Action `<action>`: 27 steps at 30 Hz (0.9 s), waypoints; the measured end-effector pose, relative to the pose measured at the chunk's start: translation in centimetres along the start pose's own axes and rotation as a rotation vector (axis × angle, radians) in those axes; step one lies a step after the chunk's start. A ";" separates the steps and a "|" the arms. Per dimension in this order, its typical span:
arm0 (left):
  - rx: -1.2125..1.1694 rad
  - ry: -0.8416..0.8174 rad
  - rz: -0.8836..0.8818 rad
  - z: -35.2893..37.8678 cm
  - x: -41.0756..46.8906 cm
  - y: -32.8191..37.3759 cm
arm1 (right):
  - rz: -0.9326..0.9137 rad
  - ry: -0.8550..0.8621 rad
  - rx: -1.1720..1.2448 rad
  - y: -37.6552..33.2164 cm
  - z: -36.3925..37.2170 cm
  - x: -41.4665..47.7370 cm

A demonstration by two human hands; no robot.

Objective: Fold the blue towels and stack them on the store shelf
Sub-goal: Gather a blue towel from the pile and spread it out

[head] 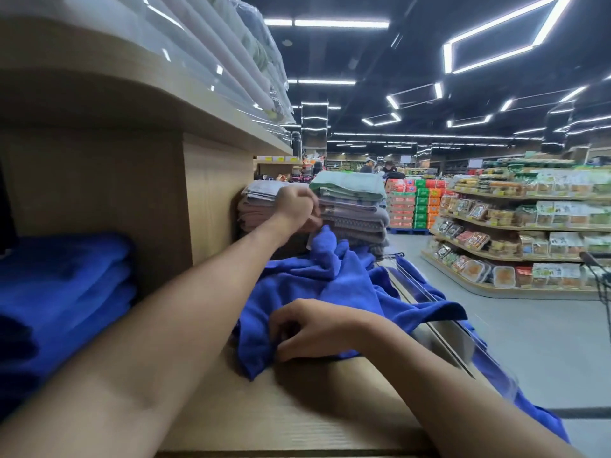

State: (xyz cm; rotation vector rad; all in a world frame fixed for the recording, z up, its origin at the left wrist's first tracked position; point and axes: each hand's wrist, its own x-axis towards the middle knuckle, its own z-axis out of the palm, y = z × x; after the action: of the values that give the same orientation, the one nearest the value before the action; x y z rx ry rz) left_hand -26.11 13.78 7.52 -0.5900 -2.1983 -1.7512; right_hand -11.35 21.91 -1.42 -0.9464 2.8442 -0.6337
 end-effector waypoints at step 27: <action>0.831 -0.430 0.208 2.4 -0.9 -2.4 | 0.001 -0.019 0.018 0.1 -0.1 -0.3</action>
State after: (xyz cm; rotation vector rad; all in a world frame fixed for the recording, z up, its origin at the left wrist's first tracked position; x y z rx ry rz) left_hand -26.39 15.51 4.50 -0.9665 -2.7194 -0.5235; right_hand -11.17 22.20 -1.41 -0.9430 2.8174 -0.6454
